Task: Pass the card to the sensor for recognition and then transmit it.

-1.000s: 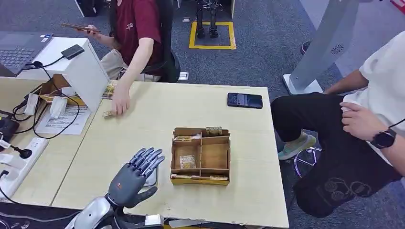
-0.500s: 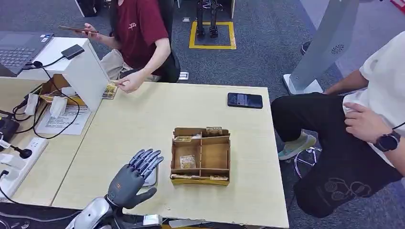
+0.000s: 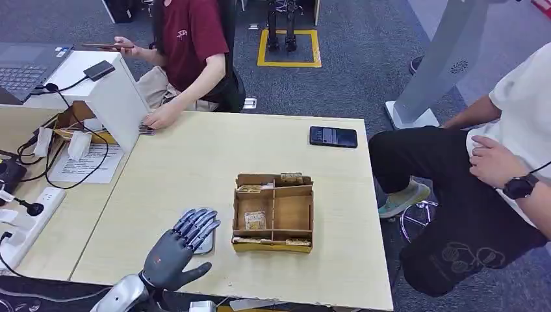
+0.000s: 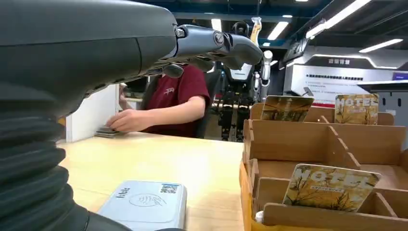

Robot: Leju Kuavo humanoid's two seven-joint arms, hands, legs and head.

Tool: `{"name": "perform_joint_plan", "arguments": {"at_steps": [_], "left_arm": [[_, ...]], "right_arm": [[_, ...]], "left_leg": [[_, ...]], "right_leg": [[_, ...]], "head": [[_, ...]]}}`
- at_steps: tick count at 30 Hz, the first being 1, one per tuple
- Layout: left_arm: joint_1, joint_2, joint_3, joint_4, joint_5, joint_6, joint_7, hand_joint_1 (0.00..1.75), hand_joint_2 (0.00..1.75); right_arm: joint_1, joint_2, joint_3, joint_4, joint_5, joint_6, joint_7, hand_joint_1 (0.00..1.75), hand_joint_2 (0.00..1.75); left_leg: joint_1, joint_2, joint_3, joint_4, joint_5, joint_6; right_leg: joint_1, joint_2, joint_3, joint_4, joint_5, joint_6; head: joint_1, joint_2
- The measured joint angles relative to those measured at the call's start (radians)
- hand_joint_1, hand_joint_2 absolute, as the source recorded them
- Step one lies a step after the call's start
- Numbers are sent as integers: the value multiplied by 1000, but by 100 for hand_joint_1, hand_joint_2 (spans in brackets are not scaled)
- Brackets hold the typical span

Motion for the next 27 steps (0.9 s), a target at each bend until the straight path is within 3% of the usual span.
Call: {"name": "perform_joint_plan", "arguments": {"at_steps": [10,20,27], "left_arm": [[5,1,0,-2,0,0,-1,0,175],[9,-1,-2,-2,24,-23,-56,0,175],[2,-36,-42,13,65,-62,-79,0,175]], "right_arm": [[0,0,0,0,0,0,0,0,175],[-1,0,3,0,3,2,1,0,175],[-4,0,9,0,10,3,2,0,175]], "left_leg": [[0,0,0,0,0,0],[0,0,0,0,0,0],[0,0,0,0,0,0]], "right_leg": [[0,0,0,0,0,0],[0,0,0,0,0,0],[0,0,0,0,0,0]], "head": [[0,0],[0,0],[0,0]]}}
